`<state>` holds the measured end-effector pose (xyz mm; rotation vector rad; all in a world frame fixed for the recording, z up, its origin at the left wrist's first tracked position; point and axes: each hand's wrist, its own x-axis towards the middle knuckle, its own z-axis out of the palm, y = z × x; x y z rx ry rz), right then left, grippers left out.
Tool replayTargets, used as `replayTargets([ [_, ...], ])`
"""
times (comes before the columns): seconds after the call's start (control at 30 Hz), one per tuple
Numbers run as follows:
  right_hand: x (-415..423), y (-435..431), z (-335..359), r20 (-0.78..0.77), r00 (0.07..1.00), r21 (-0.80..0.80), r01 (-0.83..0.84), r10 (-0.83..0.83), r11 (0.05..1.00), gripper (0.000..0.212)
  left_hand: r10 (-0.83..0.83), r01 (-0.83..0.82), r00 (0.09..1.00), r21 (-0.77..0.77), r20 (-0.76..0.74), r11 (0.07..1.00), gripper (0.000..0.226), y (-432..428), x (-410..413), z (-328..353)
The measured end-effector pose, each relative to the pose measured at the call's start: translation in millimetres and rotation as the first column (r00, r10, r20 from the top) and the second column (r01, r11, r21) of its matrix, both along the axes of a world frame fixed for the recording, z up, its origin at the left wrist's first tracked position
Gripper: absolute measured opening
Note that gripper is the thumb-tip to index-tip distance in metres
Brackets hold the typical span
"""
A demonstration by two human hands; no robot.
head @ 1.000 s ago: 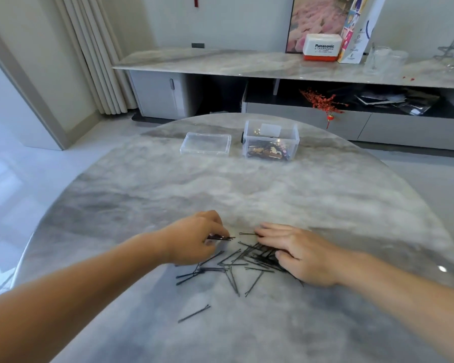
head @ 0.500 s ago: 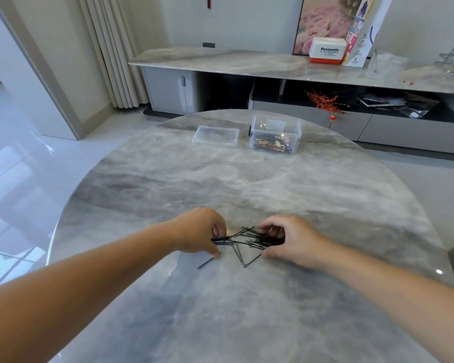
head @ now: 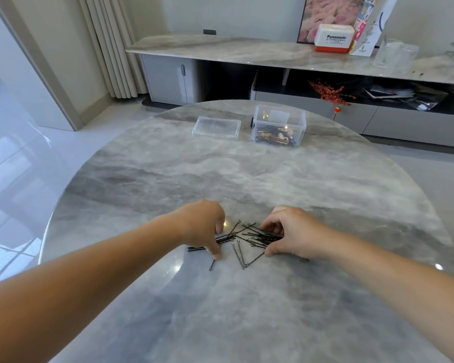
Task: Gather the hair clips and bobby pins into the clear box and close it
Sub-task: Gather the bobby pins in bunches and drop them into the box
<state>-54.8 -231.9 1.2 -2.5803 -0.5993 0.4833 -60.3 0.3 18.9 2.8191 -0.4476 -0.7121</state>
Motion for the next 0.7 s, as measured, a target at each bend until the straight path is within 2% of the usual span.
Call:
replayTargets([
  [0.3,2.7,0.8,1.2,-0.059,0.995,0.014,0.085,-0.084,0.996,0.021,0.082,-0.088,0.995,-0.124,-0.055,0.988,0.02,-1.6,5.1,-0.3],
  [0.7,3.3,1.6,7.2,-0.044,0.999,-0.058,0.017,-0.019,0.998,0.009,0.093,-0.094,0.996,-0.175,-0.014,0.98,0.016,-3.6,1.6,-3.7],
])
